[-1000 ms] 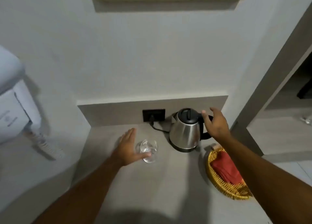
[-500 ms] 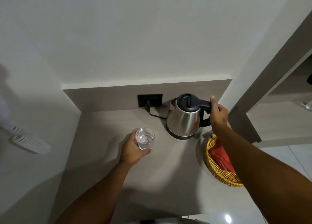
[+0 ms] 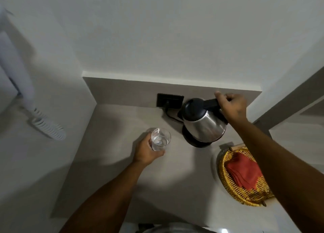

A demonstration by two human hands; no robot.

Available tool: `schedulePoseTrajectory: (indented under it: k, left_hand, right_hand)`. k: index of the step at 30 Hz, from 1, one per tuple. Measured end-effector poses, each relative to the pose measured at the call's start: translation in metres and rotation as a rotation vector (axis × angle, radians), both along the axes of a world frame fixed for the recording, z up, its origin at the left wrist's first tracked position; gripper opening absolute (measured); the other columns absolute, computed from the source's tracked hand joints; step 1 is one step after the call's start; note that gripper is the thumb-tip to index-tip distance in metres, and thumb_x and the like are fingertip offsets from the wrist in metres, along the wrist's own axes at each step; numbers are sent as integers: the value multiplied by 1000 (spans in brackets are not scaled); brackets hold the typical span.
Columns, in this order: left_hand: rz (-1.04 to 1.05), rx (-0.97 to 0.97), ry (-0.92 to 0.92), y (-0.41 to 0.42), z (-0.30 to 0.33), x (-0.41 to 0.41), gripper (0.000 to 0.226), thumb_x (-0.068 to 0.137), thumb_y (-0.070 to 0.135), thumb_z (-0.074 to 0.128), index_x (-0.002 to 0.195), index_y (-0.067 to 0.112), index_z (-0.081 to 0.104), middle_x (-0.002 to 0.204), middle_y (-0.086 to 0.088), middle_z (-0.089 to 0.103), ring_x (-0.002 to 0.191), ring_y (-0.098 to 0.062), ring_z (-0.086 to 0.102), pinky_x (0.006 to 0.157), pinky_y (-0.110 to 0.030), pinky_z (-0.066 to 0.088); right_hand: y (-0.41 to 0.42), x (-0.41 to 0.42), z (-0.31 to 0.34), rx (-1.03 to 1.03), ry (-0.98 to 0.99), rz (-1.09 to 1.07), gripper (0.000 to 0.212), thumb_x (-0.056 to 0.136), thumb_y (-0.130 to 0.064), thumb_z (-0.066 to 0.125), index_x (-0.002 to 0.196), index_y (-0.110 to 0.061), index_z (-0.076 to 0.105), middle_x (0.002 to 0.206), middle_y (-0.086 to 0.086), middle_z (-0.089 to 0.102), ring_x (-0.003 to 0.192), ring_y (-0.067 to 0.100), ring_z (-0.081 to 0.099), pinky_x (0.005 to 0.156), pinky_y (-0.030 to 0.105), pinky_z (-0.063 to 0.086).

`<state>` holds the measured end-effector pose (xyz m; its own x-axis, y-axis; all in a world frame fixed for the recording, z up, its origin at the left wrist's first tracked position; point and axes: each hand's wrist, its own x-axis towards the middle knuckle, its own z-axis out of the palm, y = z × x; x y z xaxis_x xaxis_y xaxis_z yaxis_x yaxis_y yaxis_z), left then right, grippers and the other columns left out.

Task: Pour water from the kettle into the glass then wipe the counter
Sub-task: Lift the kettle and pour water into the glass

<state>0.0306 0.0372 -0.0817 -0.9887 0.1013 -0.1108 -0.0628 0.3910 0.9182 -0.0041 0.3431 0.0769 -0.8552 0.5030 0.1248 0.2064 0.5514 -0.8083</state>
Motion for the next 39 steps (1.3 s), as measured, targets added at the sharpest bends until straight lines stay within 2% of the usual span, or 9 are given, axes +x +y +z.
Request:
schedulePoseTrajectory:
  k: [2, 5, 9, 12, 18, 27, 32, 36, 39]
  left_hand:
    - [-18, -25, 12, 0, 4, 1, 77, 52, 11, 96, 121, 24, 65, 97, 26, 66, 87, 15, 64, 78, -3, 48]
    - [-32, -47, 26, -2, 7, 1, 76, 51, 12, 97, 120, 23, 66, 96, 28, 63, 86, 24, 58, 74, 2, 43]
    - [-24, -63, 41, -3, 7, 1, 75, 50, 15, 95, 118, 27, 66, 96, 24, 66, 88, 5, 64, 75, -2, 47]
    - [-19, -47, 36, -3, 3, -1, 74, 50, 17, 95, 117, 28, 66, 99, 14, 71, 92, -9, 71, 81, -22, 58]
    - [4, 1, -55, -4, -1, -2, 72, 52, 12, 95, 117, 22, 66, 107, -6, 75, 100, -26, 73, 89, -50, 59]
    - [13, 7, -97, -3, -1, -1, 68, 55, 8, 95, 117, 14, 68, 105, -8, 76, 98, -26, 73, 89, -49, 59]
    - [15, -50, -74, -3, 6, 1, 69, 54, 18, 96, 116, 20, 67, 100, 3, 73, 94, -18, 71, 85, -37, 61]
    - [17, -32, -101, -2, 6, 0, 68, 54, 15, 96, 115, 19, 67, 103, -1, 74, 98, -23, 72, 87, -42, 60]
    - [25, -25, -107, -2, 6, 0, 70, 54, 13, 96, 118, 16, 67, 105, -2, 74, 100, -23, 72, 88, -40, 60]
  right_hand:
    - [-15, -3, 13, 165, 8, 97, 52, 82, -63, 59, 62, -16, 66, 55, 5, 63, 57, 21, 63, 55, 33, 51]
    - [-39, -7, 28, 341, -2, 233, 52, 82, -66, 57, 60, -19, 64, 52, -1, 62, 54, 16, 61, 54, 30, 50]
    - [-67, -9, 41, 551, -12, 381, 54, 80, -71, 49, 61, -23, 64, 49, -4, 59, 50, 14, 57, 50, 28, 47]
    - [-84, -4, 44, 724, 11, 464, 54, 81, -71, 46, 60, -24, 61, 47, -5, 54, 46, 13, 51, 47, 23, 39]
    - [-111, 2, 59, 949, 70, 516, 43, 83, -62, 58, 58, -28, 50, 43, -10, 39, 41, 13, 41, 51, 21, 23]
    - [-134, 2, 74, 1105, 112, 593, 50, 85, -60, 52, 58, -19, 55, 49, 0, 49, 49, 22, 47, 61, 27, 26]
    - [-139, -2, 81, 1157, 111, 640, 54, 85, -61, 44, 58, -16, 54, 55, 4, 57, 53, 26, 51, 70, 33, 43]
    - [-144, -5, 91, 1264, 127, 667, 59, 87, -64, 32, 83, -22, 73, 66, 0, 66, 62, 23, 59, 75, 32, 44]
    - [-146, -7, 97, 1292, 143, 698, 59, 88, -63, 31, 83, -21, 72, 65, -1, 64, 61, 22, 58, 75, 33, 44]
